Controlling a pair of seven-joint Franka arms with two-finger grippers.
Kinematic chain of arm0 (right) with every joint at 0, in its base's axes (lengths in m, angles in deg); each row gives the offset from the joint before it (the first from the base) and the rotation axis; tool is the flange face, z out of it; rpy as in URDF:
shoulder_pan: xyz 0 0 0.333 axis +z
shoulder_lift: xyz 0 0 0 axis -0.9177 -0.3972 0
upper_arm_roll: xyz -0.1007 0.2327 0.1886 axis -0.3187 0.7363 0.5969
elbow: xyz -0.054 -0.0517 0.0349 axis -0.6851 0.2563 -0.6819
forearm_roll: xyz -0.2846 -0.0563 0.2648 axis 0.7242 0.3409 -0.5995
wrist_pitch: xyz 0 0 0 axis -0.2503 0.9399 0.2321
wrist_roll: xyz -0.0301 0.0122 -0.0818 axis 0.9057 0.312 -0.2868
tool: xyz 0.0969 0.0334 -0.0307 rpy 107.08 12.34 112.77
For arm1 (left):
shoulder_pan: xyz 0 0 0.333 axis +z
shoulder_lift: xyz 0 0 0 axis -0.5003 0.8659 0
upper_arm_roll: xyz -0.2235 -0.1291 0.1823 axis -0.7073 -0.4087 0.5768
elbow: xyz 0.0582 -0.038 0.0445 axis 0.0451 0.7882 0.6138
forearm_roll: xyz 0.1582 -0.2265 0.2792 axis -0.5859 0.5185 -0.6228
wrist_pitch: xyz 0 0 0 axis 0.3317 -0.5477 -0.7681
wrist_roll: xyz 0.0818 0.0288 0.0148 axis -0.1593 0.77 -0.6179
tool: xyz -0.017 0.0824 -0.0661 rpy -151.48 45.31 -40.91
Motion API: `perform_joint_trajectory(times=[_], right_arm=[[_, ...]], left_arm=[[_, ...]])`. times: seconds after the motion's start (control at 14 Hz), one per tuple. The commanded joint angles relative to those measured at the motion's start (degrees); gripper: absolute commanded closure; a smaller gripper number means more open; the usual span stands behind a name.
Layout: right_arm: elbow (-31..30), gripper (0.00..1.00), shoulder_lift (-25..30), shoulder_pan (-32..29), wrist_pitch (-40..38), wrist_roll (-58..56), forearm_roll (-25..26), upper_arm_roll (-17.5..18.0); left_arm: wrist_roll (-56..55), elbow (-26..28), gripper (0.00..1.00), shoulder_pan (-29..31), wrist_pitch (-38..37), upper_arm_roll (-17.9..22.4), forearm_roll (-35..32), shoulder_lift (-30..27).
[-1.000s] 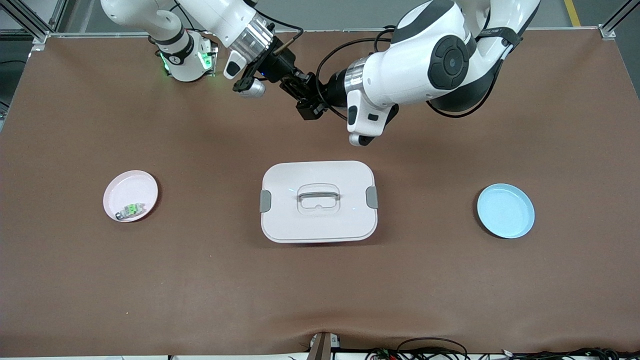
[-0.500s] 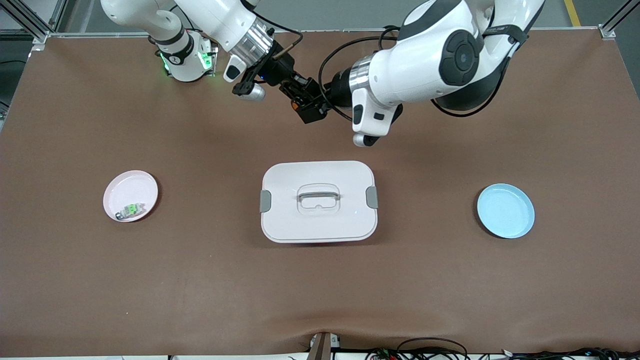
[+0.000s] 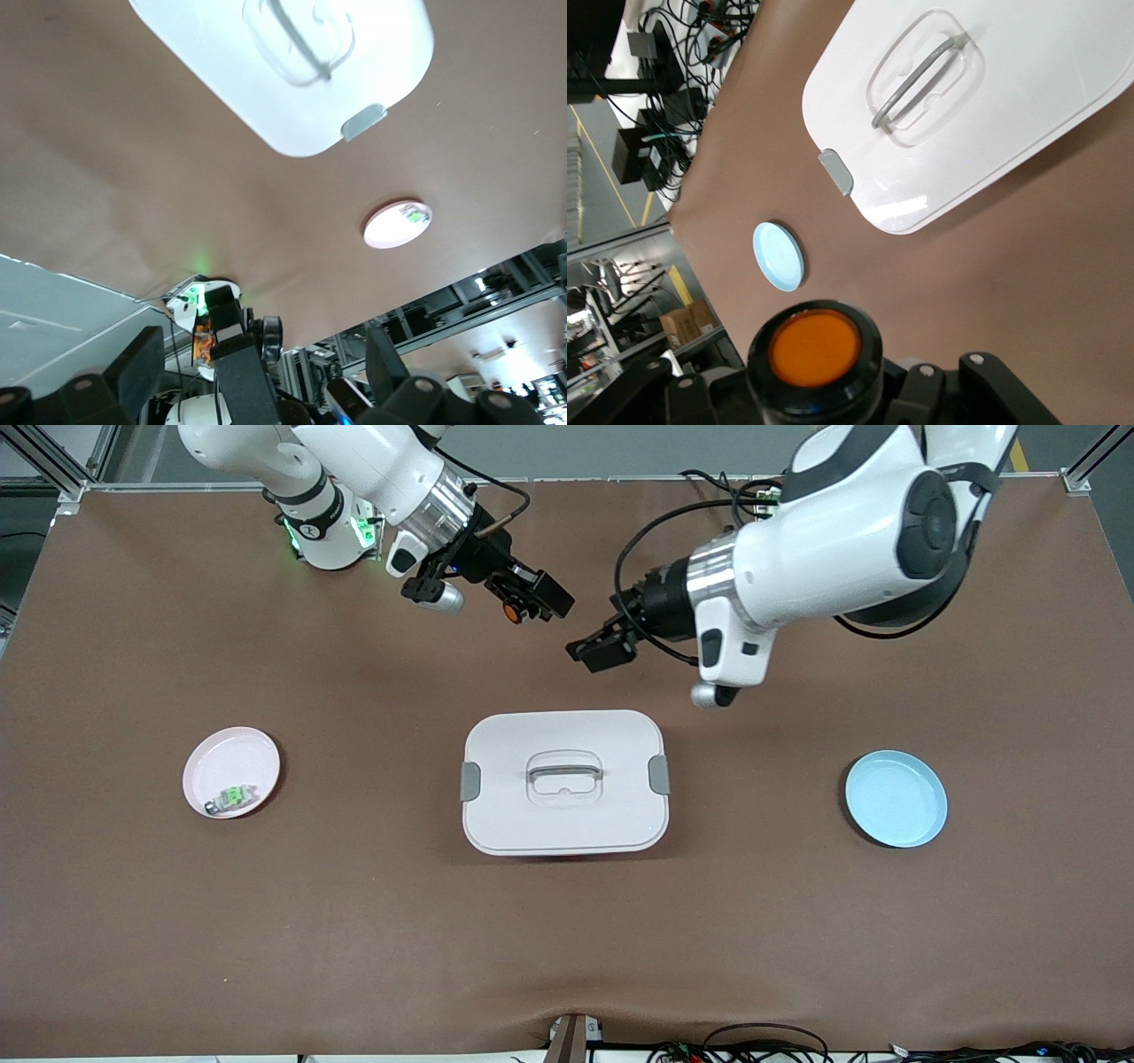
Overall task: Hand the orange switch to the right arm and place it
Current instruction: 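Open the left gripper and withdraw it while the right gripper carries switch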
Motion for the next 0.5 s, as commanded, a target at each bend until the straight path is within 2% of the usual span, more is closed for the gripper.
perform_joint_trajectory(times=[0.0, 0.29, 0.43], right_arm=[[-1.2, 1.00, 2.4, -2.3, -4.8, -4.8, 4.0, 0.4], [-1.1, 1.00, 4.6, -8.0, -18.9, -17.3, 11.3, 0.4], [-1.1, 1.00, 5.4, -11.2, -24.1, -26.1, 13.0, 0.4]], left_arm=[[2.7, -0.1, 0.00, 3.0, -3.0, 0.2, -1.0, -1.8], [13.5, -0.1, 0.00, 8.8, -8.8, 0.1, -8.7, -2.8], [18.9, -0.1, 0.00, 10.8, -10.4, 0.2, -14.5, -2.7]])
